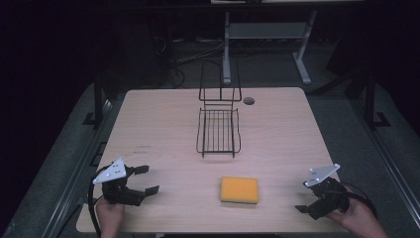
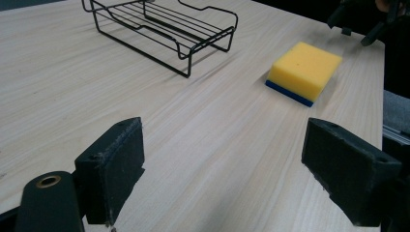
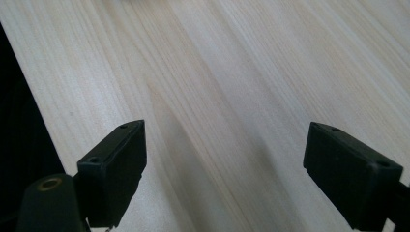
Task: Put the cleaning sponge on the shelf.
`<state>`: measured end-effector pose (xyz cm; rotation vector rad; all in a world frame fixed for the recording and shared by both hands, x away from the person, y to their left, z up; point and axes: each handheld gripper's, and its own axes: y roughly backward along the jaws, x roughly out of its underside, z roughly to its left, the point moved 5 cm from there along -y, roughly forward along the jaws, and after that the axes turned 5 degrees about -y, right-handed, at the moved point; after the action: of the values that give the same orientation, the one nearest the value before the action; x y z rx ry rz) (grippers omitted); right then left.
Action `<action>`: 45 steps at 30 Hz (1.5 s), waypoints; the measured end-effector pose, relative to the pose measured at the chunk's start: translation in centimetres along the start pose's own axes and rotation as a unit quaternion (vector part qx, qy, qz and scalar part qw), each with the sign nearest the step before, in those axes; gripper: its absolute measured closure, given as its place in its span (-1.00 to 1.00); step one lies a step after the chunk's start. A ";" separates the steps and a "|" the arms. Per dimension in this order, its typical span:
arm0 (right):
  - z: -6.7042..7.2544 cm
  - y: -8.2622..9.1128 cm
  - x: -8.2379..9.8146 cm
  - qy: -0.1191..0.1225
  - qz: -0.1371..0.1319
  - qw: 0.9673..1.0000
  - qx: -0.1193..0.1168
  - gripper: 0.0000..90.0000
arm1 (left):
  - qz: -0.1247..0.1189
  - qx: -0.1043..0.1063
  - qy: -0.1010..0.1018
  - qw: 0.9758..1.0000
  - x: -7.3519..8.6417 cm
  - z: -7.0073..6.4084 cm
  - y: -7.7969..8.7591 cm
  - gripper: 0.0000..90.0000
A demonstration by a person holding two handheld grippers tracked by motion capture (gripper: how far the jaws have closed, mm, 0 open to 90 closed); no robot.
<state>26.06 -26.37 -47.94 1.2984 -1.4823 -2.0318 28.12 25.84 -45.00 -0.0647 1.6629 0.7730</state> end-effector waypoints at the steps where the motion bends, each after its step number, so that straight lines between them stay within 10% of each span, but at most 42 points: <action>1: 0.0 0.0 0.0 0.000 0.000 1.000 0.000 -0.67 | 0.002 0.000 0.000 1.000 0.0 0.0 0.0 -0.67; 45: 2.2 -2.5 -8.2 0.102 0.034 0.993 -0.048 -0.67 | 0.002 -0.001 -0.004 1.000 0.1 0.1 0.0 -0.68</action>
<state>29.32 -18.37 -46.05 1.3508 -1.3037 -1.8428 28.23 25.94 -45.07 -0.0588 1.6558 0.7770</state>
